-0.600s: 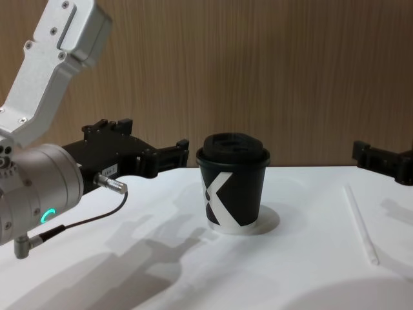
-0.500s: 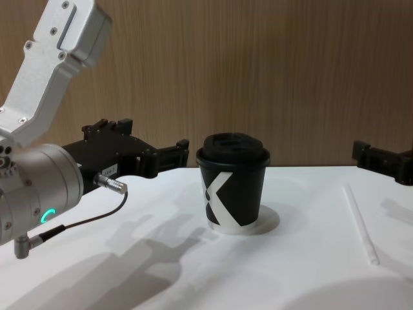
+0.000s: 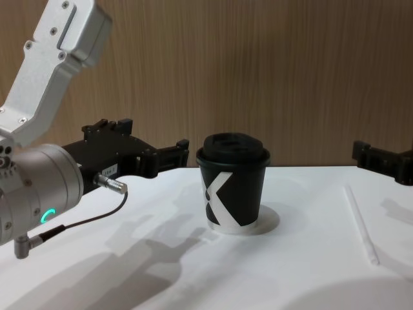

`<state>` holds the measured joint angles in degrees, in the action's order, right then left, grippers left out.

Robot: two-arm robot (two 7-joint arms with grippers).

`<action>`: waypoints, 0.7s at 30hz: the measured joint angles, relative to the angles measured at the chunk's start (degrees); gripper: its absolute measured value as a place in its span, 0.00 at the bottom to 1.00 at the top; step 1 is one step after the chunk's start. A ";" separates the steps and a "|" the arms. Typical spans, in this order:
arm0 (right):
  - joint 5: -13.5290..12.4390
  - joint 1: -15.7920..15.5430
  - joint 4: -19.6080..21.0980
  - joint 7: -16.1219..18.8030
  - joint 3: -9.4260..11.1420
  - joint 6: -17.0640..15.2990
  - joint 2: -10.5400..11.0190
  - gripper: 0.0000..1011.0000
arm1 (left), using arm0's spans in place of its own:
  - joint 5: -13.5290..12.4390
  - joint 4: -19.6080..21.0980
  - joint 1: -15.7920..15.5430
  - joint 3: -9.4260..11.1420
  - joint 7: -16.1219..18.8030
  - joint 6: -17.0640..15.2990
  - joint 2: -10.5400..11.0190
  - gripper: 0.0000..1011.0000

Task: Pick up the straw with one hand, pass it to the other hand, and insert it into the cup.

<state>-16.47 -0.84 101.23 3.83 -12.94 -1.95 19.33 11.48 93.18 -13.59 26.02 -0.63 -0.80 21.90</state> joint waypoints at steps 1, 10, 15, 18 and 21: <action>0.00 0.00 0.00 0.00 0.00 0.00 0.00 0.99 | 0.01 0.00 0.00 0.00 0.00 0.00 0.00 0.99; 0.00 0.00 0.00 0.00 0.00 0.00 0.00 0.99 | 0.01 -0.01 0.00 0.00 0.00 0.00 0.00 0.99; 0.00 0.00 0.00 0.00 0.00 0.00 0.00 0.99 | 0.01 0.00 0.00 0.00 0.00 0.00 0.00 0.99; 0.00 0.00 0.00 0.00 0.00 0.00 0.00 0.99 | 0.01 0.00 0.00 0.00 0.00 0.00 0.00 0.99; 0.00 0.00 0.00 0.00 0.00 0.00 0.00 0.99 | 0.00 0.00 0.00 0.00 0.00 0.00 0.00 0.99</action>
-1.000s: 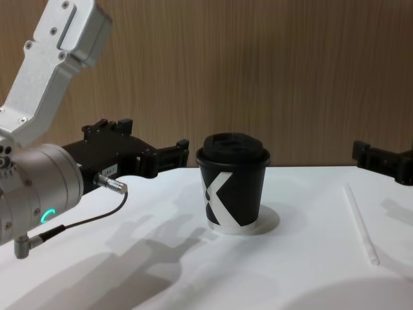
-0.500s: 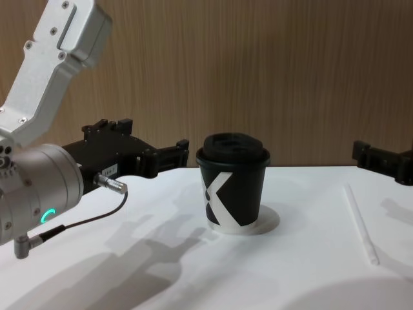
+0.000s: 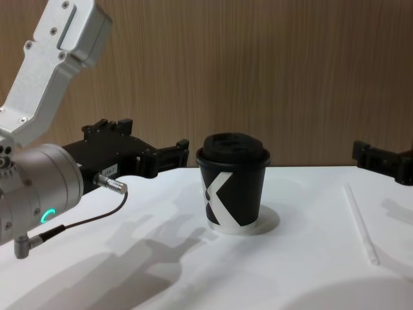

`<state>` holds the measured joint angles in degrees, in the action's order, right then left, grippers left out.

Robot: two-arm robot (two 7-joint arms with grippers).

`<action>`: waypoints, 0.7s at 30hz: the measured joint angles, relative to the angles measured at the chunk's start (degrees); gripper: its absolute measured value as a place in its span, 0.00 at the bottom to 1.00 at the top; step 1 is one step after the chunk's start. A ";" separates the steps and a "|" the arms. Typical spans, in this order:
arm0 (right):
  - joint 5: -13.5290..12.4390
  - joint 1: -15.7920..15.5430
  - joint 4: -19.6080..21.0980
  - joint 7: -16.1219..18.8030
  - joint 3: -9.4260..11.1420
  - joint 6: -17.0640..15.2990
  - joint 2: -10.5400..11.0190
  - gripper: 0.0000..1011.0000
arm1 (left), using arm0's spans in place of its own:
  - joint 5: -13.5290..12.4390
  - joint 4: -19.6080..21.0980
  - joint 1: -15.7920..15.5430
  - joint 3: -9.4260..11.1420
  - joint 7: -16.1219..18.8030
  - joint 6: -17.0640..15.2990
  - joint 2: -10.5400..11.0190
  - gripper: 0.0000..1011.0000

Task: Pick up the straw with one hand, pass it to the other hand, and insert it into the cup.

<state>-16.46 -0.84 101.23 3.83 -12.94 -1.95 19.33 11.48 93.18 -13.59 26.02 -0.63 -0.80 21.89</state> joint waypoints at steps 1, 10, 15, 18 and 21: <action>0.00 0.00 0.00 0.00 0.00 0.00 0.00 0.99 | 0.00 0.00 0.00 0.00 0.00 0.00 0.00 0.99; 0.00 0.00 0.00 0.00 0.00 0.00 0.00 0.99 | 0.00 0.00 0.00 0.00 0.00 0.00 0.00 0.99; 0.02 -0.01 0.01 0.00 0.00 0.00 -0.01 0.99 | 0.00 0.00 0.00 0.00 0.00 0.00 0.00 0.99; 0.16 -0.09 0.22 -0.01 0.02 -0.05 -0.01 0.99 | 0.00 0.00 0.00 0.00 0.00 0.00 0.00 0.99; 0.64 -0.32 0.86 -0.27 0.03 -0.45 0.08 0.99 | 0.00 0.00 0.00 0.00 0.00 0.00 0.00 0.99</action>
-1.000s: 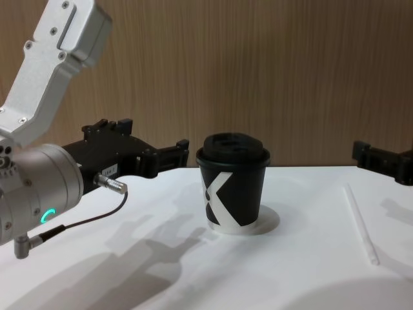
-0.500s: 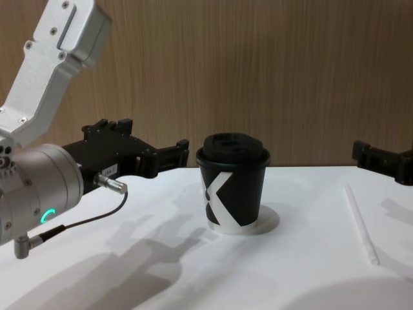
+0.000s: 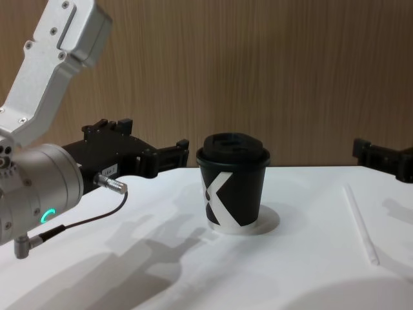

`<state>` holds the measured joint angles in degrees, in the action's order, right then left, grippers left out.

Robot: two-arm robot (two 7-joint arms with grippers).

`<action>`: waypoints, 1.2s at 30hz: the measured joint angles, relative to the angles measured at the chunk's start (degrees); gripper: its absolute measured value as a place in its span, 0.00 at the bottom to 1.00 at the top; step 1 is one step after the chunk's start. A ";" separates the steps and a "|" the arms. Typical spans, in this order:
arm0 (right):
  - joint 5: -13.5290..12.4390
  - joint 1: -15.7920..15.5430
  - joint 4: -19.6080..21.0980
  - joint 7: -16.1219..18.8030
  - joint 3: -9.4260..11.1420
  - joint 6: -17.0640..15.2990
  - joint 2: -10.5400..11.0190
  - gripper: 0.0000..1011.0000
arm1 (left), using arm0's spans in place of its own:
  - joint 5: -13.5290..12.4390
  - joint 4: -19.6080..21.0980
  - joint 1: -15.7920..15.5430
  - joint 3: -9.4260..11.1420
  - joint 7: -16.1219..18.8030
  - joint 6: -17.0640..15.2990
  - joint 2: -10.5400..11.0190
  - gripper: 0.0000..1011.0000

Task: Pick up the straw with one hand, pass it to the other hand, and insert it into the cup.

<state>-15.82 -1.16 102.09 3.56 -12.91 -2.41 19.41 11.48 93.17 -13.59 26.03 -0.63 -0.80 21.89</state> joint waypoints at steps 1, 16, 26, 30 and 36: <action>0.10 -0.09 0.26 -0.09 0.00 -0.10 0.05 0.99 | 0.00 0.00 0.00 0.00 0.00 0.00 0.00 0.99; 2.83 -1.16 4.30 -3.37 -1.48 -8.54 -0.93 0.99 | 0.00 0.00 0.00 0.00 0.00 0.00 0.00 0.99; 5.74 2.43 0.78 -5.57 -3.98 -14.08 -3.12 0.99 | 0.00 0.00 0.00 0.00 0.00 0.00 0.00 0.99; 6.91 5.07 -2.45 -6.39 -4.80 -15.27 -4.48 0.99 | 0.00 0.00 0.00 0.00 0.00 0.00 0.00 0.99; 8.04 8.06 -6.37 -7.30 -5.19 -16.03 -5.96 0.99 | 0.00 0.00 0.00 0.00 0.00 0.00 0.00 0.99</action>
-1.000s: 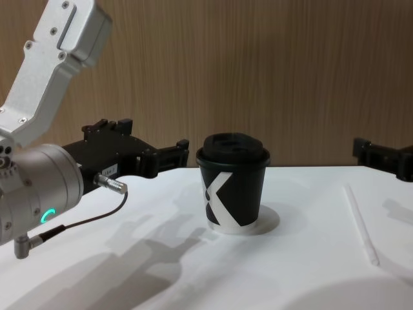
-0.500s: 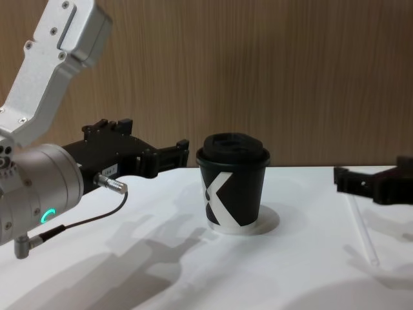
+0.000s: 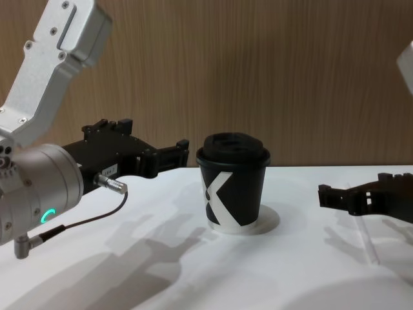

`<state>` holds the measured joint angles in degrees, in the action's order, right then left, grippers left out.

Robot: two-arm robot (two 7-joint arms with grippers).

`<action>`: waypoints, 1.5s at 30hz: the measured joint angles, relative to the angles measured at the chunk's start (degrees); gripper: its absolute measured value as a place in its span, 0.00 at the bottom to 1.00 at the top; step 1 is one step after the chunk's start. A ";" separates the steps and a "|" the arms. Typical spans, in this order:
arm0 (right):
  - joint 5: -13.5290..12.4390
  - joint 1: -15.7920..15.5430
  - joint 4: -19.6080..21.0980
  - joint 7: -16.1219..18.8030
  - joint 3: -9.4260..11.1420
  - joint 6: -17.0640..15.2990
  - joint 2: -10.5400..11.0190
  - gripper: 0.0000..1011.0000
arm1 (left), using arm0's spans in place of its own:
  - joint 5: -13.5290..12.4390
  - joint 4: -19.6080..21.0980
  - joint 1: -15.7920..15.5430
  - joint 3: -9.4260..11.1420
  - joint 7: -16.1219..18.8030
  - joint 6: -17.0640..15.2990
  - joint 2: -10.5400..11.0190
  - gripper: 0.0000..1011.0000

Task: Pick up the straw with one hand, pass it to the other hand, and insert it into the cup.

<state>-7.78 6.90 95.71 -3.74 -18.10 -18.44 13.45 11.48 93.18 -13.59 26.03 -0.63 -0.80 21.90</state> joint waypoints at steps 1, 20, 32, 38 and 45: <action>0.22 0.71 -0.99 -0.22 -0.01 -0.18 -0.33 0.99 | 0.00 0.00 0.00 0.00 0.00 0.00 0.00 0.99; 1.23 3.29 -4.12 -0.95 1.81 -3.35 -1.15 0.99 | 0.00 0.00 0.00 0.00 0.00 0.00 0.00 0.99; 0.41 1.53 -1.30 0.23 2.54 -6.44 -1.21 0.99 | 0.00 0.00 0.00 0.00 0.00 0.00 0.00 0.99; -0.02 0.60 -0.13 0.63 2.83 -7.80 -1.55 0.99 | 0.00 0.00 0.00 0.00 0.00 0.00 0.00 0.99; -0.11 -0.28 0.52 0.68 3.34 -8.69 -1.86 0.99 | 0.00 0.00 0.00 0.00 0.00 0.00 0.00 0.99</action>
<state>-7.89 6.62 96.24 -3.06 -14.76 -27.13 11.59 11.48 93.17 -13.59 26.02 -0.63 -0.80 21.89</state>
